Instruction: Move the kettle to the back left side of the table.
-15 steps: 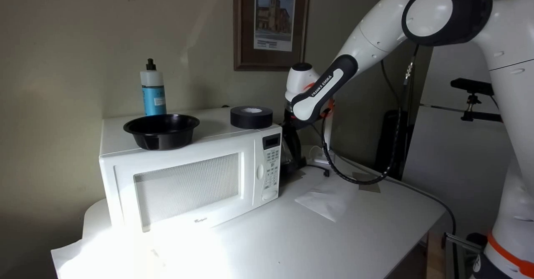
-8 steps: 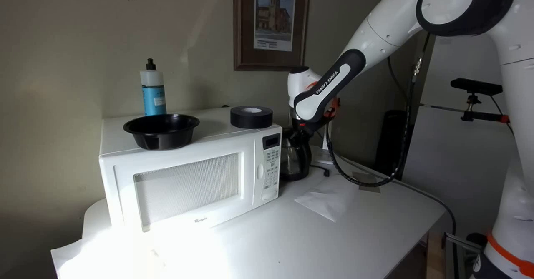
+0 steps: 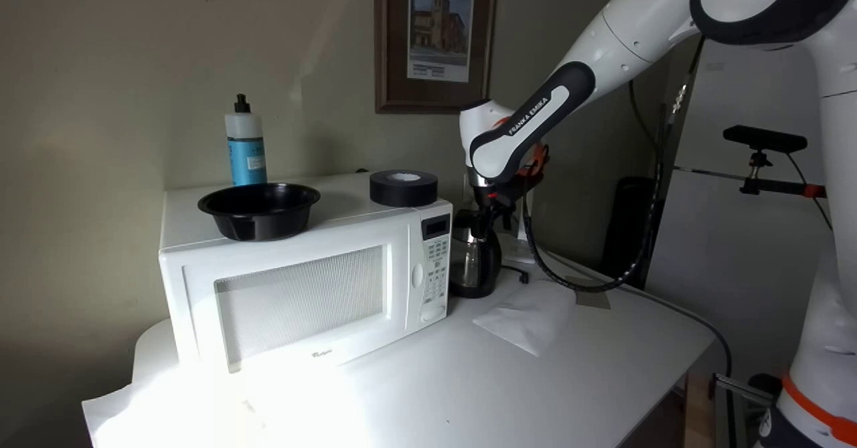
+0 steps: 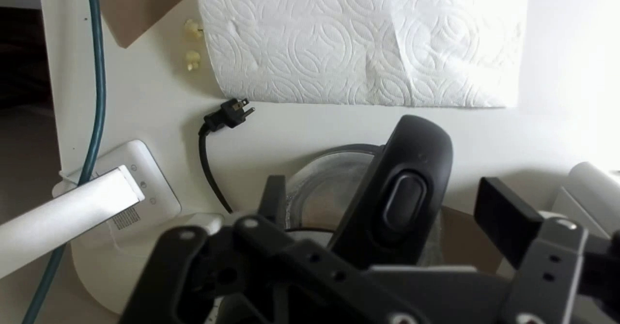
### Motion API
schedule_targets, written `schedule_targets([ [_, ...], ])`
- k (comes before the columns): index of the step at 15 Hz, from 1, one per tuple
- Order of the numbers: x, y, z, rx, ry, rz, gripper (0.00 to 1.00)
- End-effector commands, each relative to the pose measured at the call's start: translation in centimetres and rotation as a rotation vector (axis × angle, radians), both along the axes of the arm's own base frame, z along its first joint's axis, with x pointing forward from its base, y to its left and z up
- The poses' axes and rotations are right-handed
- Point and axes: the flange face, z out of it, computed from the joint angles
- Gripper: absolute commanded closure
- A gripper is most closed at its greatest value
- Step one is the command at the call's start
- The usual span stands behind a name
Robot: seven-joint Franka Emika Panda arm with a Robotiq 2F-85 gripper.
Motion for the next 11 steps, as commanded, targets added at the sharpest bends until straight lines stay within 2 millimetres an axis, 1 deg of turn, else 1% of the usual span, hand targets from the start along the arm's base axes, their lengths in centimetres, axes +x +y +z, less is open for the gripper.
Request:
schedule_targets([
  [1,-3.2,0.4,4.8,0.028,-0.021,0.061,0.00],
  [2,-4.3,0.3,6.0,-0.005,-0.030,0.084,0.00],
  [4,-6.7,0.3,8.9,0.014,-0.078,0.154,0.00],
  [6,-9.2,1.0,11.3,0.047,-0.122,0.248,0.00],
  [7,-10.6,1.8,12.2,0.055,-0.131,0.302,0.00],
  [10,-14.7,5.8,13.4,0.040,-0.146,0.458,0.00],
  [11,-11.1,3.1,13.4,0.034,-0.118,0.365,0.00],
])
